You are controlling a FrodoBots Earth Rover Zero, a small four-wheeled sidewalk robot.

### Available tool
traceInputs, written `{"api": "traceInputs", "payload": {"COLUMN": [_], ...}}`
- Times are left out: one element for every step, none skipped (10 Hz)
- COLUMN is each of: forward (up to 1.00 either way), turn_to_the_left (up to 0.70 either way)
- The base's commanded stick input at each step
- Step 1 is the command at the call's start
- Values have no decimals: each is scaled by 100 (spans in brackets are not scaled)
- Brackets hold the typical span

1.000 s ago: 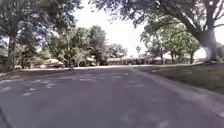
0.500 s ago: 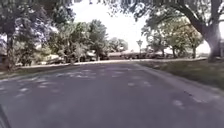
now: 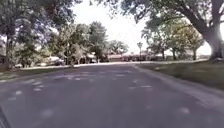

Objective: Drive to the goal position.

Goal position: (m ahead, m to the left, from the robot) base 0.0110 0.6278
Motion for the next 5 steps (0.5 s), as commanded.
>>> {"api": "traceInputs", "payload": {"forward": [69,69,69,69,69], "turn_to_the_left": [-15,-17,-14,-11,-8]}}
